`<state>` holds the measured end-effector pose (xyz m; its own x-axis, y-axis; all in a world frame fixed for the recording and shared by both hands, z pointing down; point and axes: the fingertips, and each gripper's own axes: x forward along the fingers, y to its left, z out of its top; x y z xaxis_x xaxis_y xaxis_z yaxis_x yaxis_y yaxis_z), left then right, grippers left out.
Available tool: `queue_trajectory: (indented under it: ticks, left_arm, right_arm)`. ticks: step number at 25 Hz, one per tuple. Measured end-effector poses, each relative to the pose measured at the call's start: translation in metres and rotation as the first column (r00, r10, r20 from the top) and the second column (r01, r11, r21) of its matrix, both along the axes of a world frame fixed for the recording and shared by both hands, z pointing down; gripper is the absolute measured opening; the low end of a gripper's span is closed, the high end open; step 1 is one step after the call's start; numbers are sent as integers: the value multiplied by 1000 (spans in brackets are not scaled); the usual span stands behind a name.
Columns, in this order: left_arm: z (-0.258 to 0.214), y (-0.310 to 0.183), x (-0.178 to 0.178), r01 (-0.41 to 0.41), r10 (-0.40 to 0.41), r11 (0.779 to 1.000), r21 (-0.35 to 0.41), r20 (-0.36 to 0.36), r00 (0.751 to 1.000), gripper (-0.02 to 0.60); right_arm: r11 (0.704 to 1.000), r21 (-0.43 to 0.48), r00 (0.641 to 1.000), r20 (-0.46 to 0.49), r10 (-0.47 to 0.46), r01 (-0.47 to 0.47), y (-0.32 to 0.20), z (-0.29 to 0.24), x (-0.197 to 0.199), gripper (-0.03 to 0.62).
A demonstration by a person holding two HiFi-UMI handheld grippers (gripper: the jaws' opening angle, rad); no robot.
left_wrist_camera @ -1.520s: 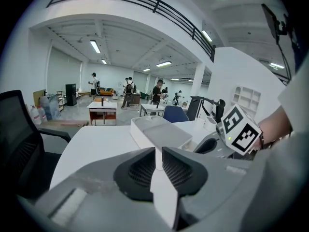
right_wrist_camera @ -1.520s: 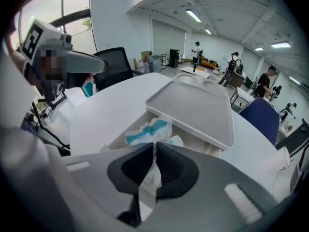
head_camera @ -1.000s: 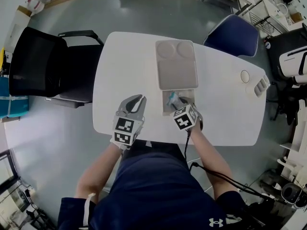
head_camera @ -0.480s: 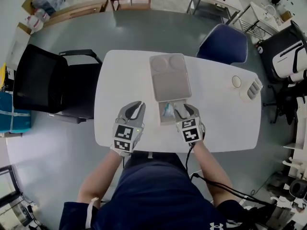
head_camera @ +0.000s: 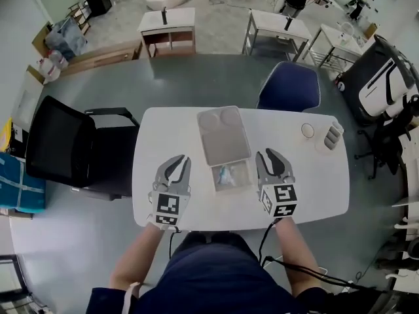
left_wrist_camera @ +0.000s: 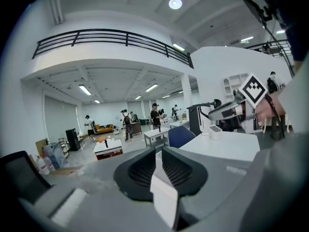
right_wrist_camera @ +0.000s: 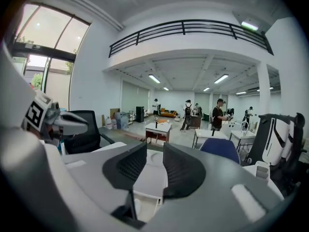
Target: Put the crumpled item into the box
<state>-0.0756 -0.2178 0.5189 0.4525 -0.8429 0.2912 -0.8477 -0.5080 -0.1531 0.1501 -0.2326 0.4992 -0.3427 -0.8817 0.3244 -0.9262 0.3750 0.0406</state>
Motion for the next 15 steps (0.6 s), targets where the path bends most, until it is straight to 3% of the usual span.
queue_trajectory:
  ticks: [7,11,15]
  left_arm:
    - [-13,24,2,-18,19,998,59,-6,1000,44]
    - [-10,36,-6,-4,5,1000,31,-52,999,44]
    - [-27,38,-16,16,-11,999,49,-88,996,44]
  right_arm:
    - [985,169,998,59,29,-39,22,-61,-1,80]
    - [980,199,997,77,15,-30,31,-69,-9,77]
    - [973,228,996,85,17,-36,38,-76,-14,70]
